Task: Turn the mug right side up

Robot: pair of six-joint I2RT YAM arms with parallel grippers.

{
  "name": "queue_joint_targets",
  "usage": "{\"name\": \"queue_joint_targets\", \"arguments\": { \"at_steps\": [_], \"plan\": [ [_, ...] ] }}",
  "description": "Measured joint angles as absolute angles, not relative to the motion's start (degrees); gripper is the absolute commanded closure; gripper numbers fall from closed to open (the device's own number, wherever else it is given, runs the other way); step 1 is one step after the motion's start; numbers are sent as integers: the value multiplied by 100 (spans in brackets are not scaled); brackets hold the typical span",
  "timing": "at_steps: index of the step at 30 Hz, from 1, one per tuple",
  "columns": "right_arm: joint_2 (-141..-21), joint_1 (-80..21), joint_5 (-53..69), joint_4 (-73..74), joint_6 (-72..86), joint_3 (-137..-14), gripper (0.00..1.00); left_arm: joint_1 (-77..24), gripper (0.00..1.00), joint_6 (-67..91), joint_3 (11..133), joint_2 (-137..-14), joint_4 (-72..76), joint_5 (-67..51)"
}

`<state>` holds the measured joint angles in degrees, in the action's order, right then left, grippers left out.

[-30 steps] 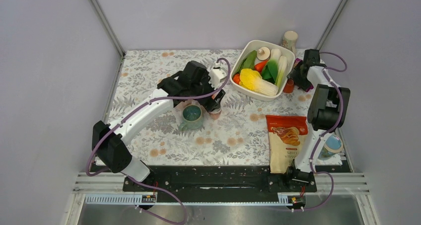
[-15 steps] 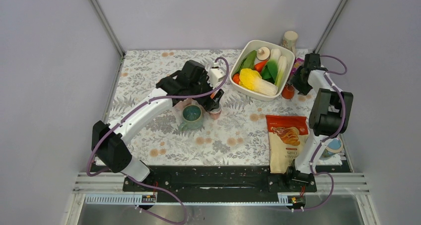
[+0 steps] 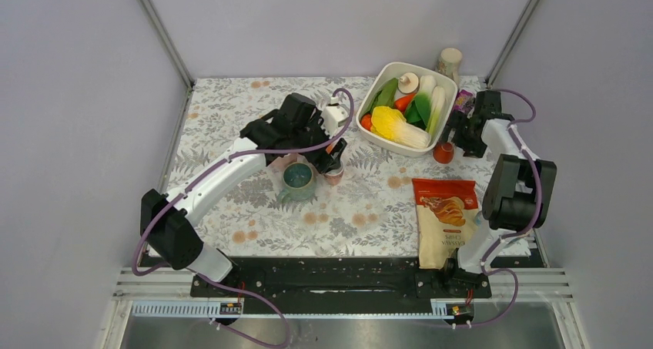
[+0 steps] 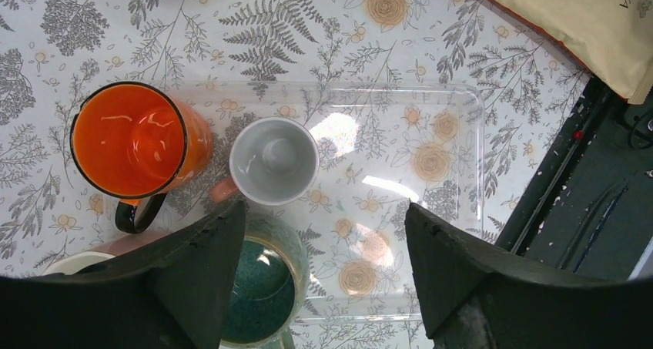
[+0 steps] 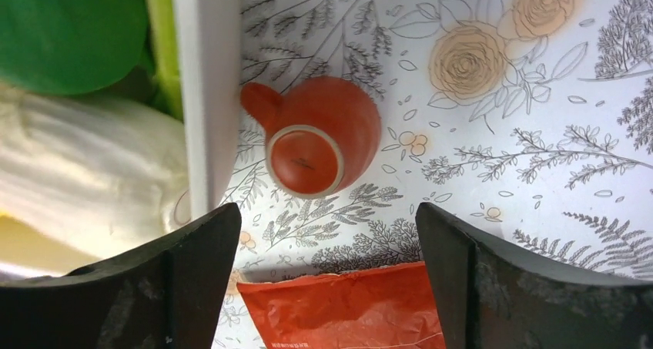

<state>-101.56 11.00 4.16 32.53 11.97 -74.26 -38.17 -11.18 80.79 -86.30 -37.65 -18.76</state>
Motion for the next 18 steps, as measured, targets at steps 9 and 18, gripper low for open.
{"name": "queue_joint_targets", "arguments": {
  "at_steps": [9,18],
  "plan": [
    [-10558,1149,757,3341,897,-7854,15,-3817,21,-1116,8058,-8630,-3765,-1909],
    [-11087,1260,635,3330,1179,-7981,24,-3817,21,-1116,8058,-8630,-3765,-1909]
  ]
}}
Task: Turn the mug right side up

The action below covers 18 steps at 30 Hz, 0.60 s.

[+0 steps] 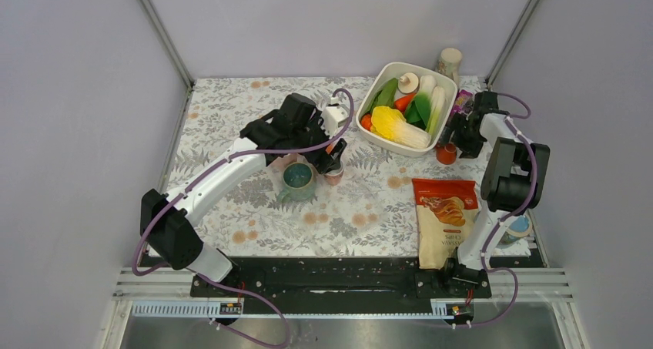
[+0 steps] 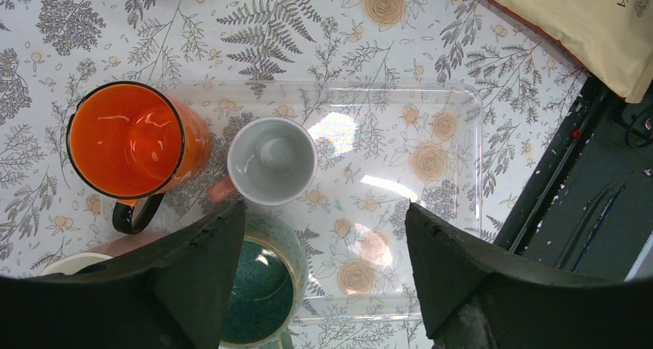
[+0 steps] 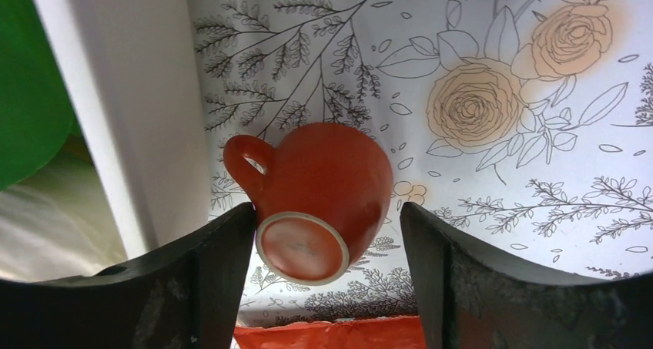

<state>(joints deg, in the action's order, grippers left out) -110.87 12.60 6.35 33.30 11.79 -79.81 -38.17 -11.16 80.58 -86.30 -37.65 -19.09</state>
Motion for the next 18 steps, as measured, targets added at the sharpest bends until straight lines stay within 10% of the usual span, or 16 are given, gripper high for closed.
{"name": "queue_joint_targets", "arguments": {
  "at_steps": [18],
  "plan": [
    [-10016,1538,443,3704,-320,-7231,12,-3817,21,-1155,8058,-8637,-3767,-1999]
  ]
}}
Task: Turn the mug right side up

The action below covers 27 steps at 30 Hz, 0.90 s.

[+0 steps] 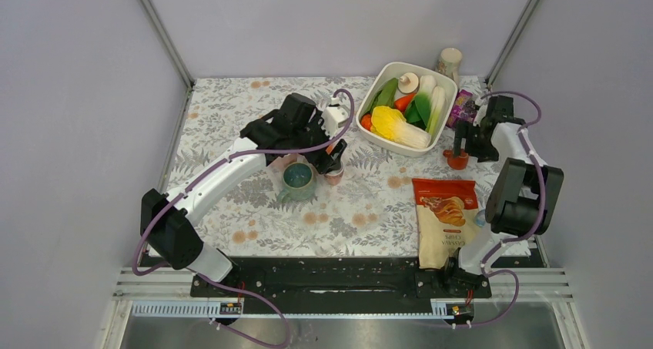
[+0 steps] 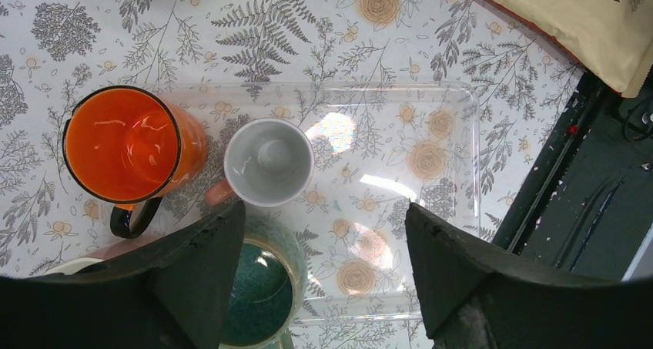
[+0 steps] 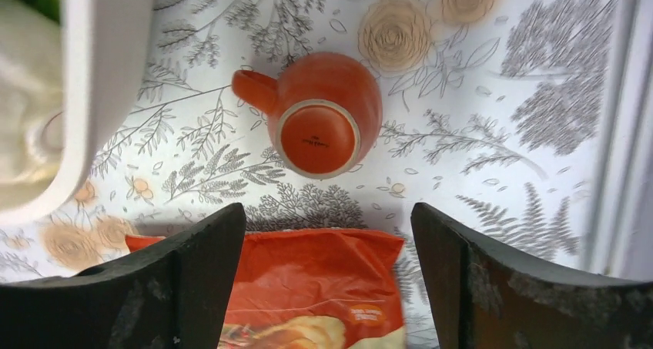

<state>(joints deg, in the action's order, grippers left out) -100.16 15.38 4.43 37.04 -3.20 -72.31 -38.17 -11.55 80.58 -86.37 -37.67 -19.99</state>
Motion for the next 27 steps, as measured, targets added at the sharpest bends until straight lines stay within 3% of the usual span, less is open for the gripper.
{"name": "queue_joint_targets", "arguments": {
  "at_steps": [14,27],
  "plan": [
    [-9321,1461,2788,3592,-6429,-6571,17,-3806,21,-1481,8058,-8637,-4060,-1927],
    [-10149,1461,2604,3234,-7653,-6834,21,-3776,21,-1531,8082,-8718,-4117,-1929]
  ]
}}
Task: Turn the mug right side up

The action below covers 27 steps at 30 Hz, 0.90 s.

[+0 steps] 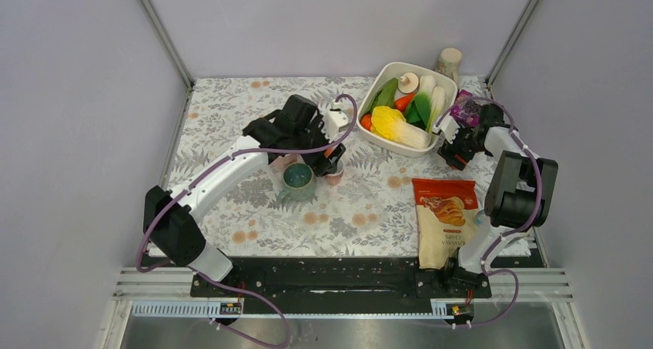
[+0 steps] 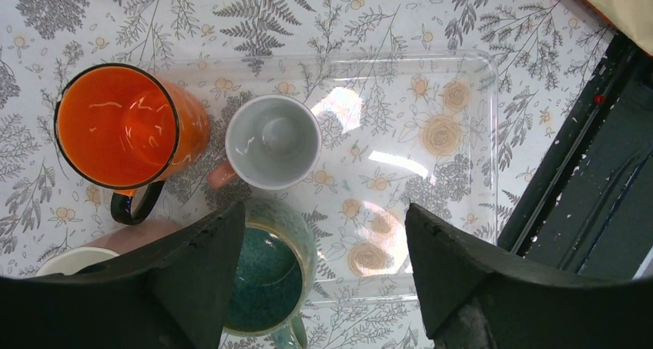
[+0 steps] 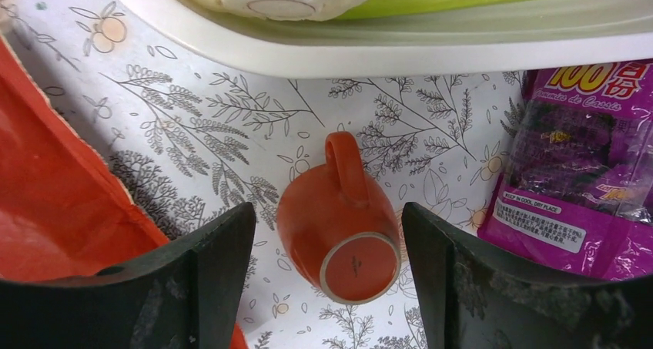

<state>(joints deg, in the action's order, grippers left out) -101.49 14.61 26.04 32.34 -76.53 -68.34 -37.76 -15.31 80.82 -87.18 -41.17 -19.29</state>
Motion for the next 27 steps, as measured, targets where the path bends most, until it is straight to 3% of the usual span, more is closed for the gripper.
{"name": "queue_joint_targets", "arguments": {
  "at_steps": [4,7,14,24,27],
  "plan": [
    [-10385,1461,2482,3127,-7669,-6949,22,-3745,21,-1527,8154,-8903,-4121,-1931],
    [-10582,1461,2399,3111,-7666,-7113,32,-3736,21,-1527,8162,-8997,-4134,-1931],
    [-10945,1450,2335,3260,-7662,-7413,36,-3677,21,-1527,8204,-9078,-4204,-1933],
    [-11163,1393,2169,3592,-7627,-7811,92,-3610,21,-1525,8254,-9094,-4215,-1938],
    [-11161,1391,2163,3632,-7686,-7811,100,-3599,21,-1525,8263,-9094,-4215,-1951]
  ]
}}
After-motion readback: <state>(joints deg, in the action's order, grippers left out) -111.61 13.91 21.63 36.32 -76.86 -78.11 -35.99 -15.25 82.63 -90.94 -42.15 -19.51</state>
